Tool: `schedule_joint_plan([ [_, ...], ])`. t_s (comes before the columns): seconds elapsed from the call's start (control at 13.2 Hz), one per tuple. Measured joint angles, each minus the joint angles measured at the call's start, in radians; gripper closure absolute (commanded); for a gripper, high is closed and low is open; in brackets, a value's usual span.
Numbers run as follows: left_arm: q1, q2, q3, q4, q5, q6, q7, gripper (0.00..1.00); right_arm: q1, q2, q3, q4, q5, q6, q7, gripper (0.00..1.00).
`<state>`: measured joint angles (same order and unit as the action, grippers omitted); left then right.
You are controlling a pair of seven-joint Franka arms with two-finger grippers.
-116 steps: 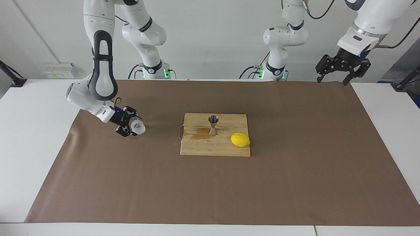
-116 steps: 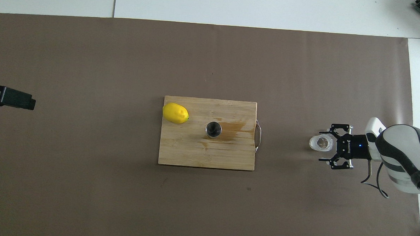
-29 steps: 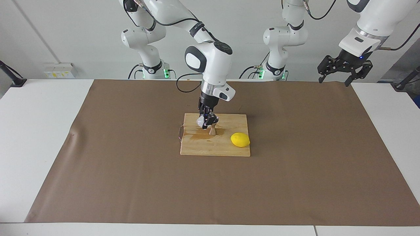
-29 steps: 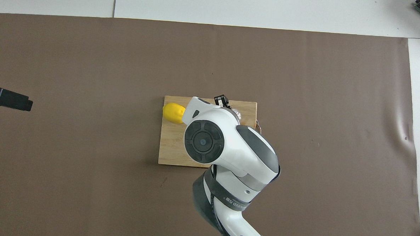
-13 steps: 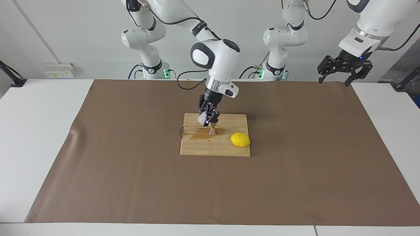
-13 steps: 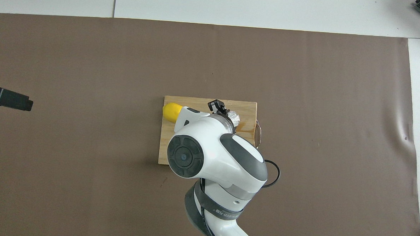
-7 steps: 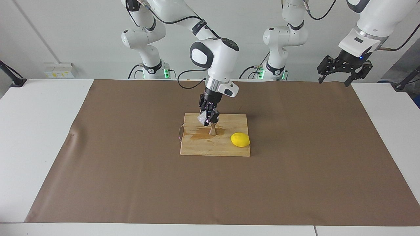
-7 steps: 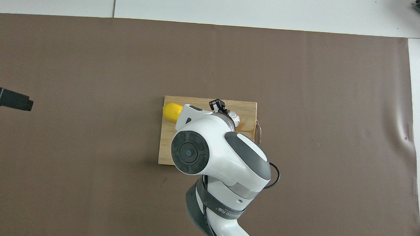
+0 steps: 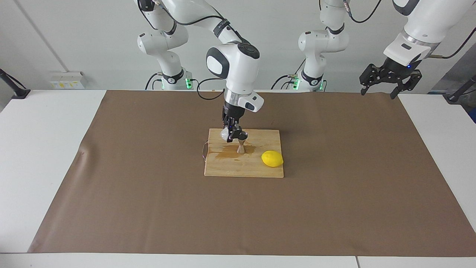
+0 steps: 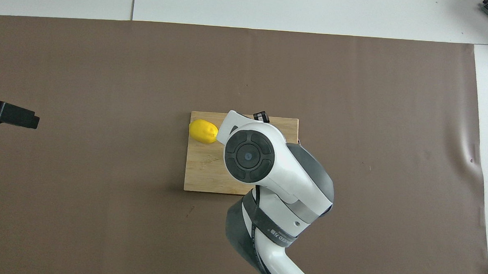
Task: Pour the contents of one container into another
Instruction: 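Hold the white cup tilted over the metal cup, then turn it upright, then carry the white cup with the right gripper away from the board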
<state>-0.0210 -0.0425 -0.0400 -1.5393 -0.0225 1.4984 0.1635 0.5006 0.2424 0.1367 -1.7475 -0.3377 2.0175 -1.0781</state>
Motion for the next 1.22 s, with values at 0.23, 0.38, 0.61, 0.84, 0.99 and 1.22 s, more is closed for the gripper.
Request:
schedule_joint_plan([
  [0.23, 0.000, 0.000, 0.000, 0.000, 0.000, 0.000, 0.000, 0.00, -0.010, -0.004, 0.000, 0.000, 0.055, 0.000, -0.012, 0.61],
  [0.38, 0.000, 0.000, 0.000, 0.000, 0.000, 0.000, 0.000, 0.00, -0.012, -0.009, 0.000, 0.000, 0.069, 0.000, -0.012, 0.61],
  [0.61, 0.000, 0.000, 0.000, 0.000, 0.000, 0.000, 0.000, 0.00, -0.018, -0.012, 0.000, 0.000, 0.093, 0.000, -0.012, 0.61],
  [0.84, 0.000, 0.000, 0.000, 0.000, 0.000, 0.000, 0.000, 0.00, -0.036, -0.012, 0.000, 0.000, 0.138, 0.000, -0.012, 0.61],
  [0.99, 0.000, 0.000, 0.000, 0.000, 0.000, 0.000, 0.000, 0.00, -0.051, -0.015, 0.000, 0.002, 0.184, 0.001, -0.019, 0.61],
  [1.22, 0.000, 0.000, 0.000, 0.000, 0.000, 0.000, 0.000, 0.00, -0.076, -0.035, 0.000, -0.005, 0.281, -0.001, -0.059, 0.61],
])
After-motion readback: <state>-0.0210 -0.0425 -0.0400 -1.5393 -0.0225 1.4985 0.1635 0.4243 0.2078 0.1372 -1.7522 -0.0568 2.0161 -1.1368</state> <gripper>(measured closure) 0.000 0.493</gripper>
